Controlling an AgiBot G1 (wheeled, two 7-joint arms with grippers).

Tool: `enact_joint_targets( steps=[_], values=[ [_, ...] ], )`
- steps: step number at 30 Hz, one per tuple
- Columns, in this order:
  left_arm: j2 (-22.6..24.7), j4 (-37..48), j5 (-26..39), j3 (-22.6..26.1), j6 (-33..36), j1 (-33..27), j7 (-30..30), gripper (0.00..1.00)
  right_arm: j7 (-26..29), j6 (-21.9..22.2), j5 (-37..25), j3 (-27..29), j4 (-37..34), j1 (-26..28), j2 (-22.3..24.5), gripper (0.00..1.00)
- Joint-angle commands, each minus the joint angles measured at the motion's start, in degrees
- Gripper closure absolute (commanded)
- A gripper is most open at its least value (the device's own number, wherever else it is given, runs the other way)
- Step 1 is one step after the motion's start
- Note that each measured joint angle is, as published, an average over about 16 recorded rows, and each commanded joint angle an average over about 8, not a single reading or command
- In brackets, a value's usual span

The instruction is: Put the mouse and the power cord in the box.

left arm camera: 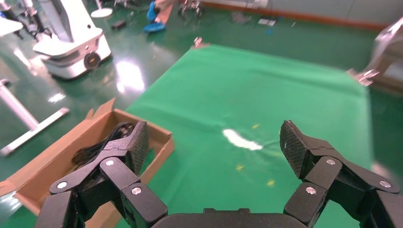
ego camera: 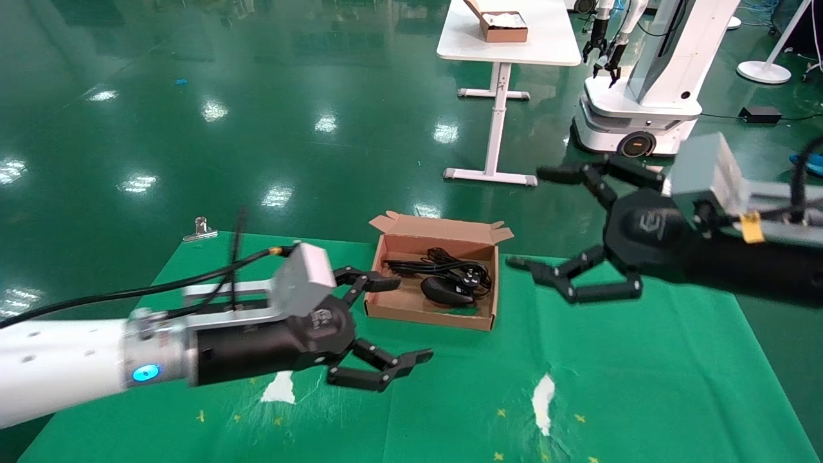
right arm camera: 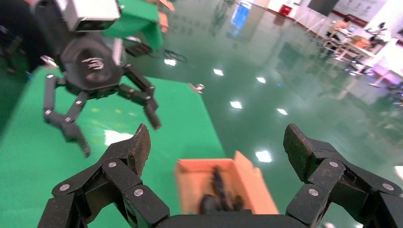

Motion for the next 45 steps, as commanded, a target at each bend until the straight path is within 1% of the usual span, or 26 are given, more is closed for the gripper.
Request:
enact_joint_targets(
  steps=[1,18,23,26,30,45],
  values=[
    [-1.5,-1.2,-1.5,-2.0,1.9,1.3,-0.5,0.00,1.5,-0.4,1.2,0.5,1.9,-1.7,0.7,0.00],
    [-13.9,-11.8,-14.4,-18.5,18.0,12.3,-4.7,0.00,14.5,-3.8,11.2,5.0,18.4,-16.0,6.2,0.00],
    [-16.3,-13.9,-16.9,-21.9,21.2,14.5,-5.5,0.00,18.0,-4.7,14.0,6.3,23.0,-20.0,7.8,0.00],
    [-17.0,-14.4,-17.7,-22.8,22.1,15.0,-5.6,0.00,19.6,-5.2,15.4,6.9,25.2,-21.9,8.5,0.00],
    [-17.3,-14.7,-18.1,-23.3,22.6,15.4,-5.6,0.00,20.3,-5.5,16.3,7.2,26.5,-23.1,8.9,0.00],
    [-16.8,-14.2,-17.4,-22.4,21.8,14.9,-5.6,0.00,19.5,-5.2,15.4,6.9,25.2,-21.9,8.5,0.00]
  ],
)
